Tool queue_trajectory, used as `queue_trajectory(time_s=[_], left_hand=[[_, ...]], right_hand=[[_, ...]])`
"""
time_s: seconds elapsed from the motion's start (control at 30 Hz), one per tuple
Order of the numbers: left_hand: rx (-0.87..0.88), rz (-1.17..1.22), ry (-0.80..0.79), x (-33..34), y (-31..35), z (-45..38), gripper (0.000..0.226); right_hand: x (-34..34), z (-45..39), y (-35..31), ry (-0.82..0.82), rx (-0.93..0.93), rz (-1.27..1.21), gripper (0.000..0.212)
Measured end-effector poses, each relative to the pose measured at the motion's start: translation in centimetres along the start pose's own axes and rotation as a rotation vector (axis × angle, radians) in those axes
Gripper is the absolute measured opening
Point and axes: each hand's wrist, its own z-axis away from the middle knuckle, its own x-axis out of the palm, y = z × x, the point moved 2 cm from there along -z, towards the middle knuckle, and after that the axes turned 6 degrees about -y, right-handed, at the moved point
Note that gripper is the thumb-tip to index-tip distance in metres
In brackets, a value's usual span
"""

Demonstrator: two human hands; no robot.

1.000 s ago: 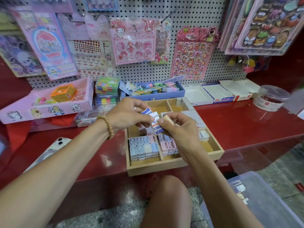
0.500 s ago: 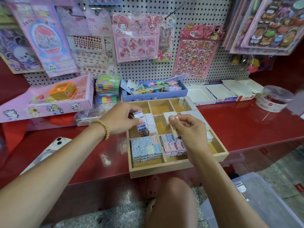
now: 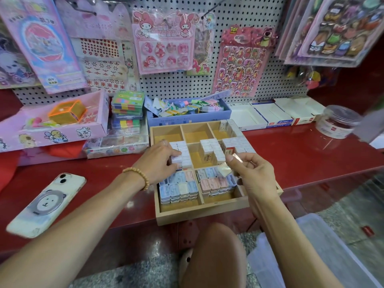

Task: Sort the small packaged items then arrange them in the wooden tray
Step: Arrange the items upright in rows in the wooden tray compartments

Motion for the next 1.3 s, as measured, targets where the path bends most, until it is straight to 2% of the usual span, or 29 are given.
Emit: queue_trajectory(time_s=[0.13, 0.27, 0.33, 0.53, 0.6, 0.67, 0.7, 0.77, 0.87, 1.0, 1.17, 1.23, 1.3], left_hand=[[-0.005, 0.054, 0.001, 0.0, -0.1, 0.1, 0.047], [0.021, 0.162, 0.104, -0.6, -0.4, 0.4, 0.019], [0.014, 0.178, 0.116, -0.4, -0.4, 0.5, 0.016], [0.046, 0.102, 0.110, 0.1, -0.3, 0.5, 0.013], [0.044, 0.031, 0.074, -0.1, -0.1, 0.7, 0.026], [0.008, -0.049, 0.130, -0.7, 0.6, 0.6, 0.026], [-0.001, -0.017, 0.189, -1.0, 1.1, 0.7, 0.022], [0.011, 0.276, 0.212, -1.3, 2.8, 0.7, 0.017], [0.032, 0.804, 0.020, -1.2, 5.9, 0.6, 0.020], [0.076, 1.077, -0.040, -1.9, 7.8, 0.2, 0.022], [0.134, 0.961, -0.106, -2.0, 9.1, -0.8, 0.026], [0.116, 0.909, -0.066, -2.3, 9.0, -1.5, 0.029], [0.091, 0.744, 0.006, -2.7, 8.4, -2.4, 0.031]], right_hand=[[-0.4, 0.0, 0.6, 0.007, 0.012, 0.008, 0.018], [-0.3, 0.1, 0.7, -0.021, 0.061, -0.147, 0.016], [-0.2, 0.3, 0.6, -0.049, 0.097, -0.200, 0.017], [-0.2, 0.9, 0.0, -0.068, 0.130, -0.194, 0.019], [-0.4, 1.1, -0.1, -0.062, 0.109, -0.128, 0.018], [-0.4, 1.3, -0.2, -0.060, 0.099, -0.105, 0.019], [-0.3, 1.3, -0.1, -0.062, 0.101, -0.111, 0.019], [-0.1, 1.5, -0.1, -0.071, 0.107, -0.130, 0.019], [0.1, 1.5, -0.2, -0.075, 0.097, -0.163, 0.018], [-0.2, 1.3, -0.4, -0.074, 0.065, -0.211, 0.019], [-0.1, 1.0, -0.4, -0.110, 0.052, -0.219, 0.014], [-0.6, 0.8, -0.4, -0.104, 0.041, -0.126, 0.011], [-1.7, 0.4, -0.2, -0.077, 0.013, 0.047, 0.009]])
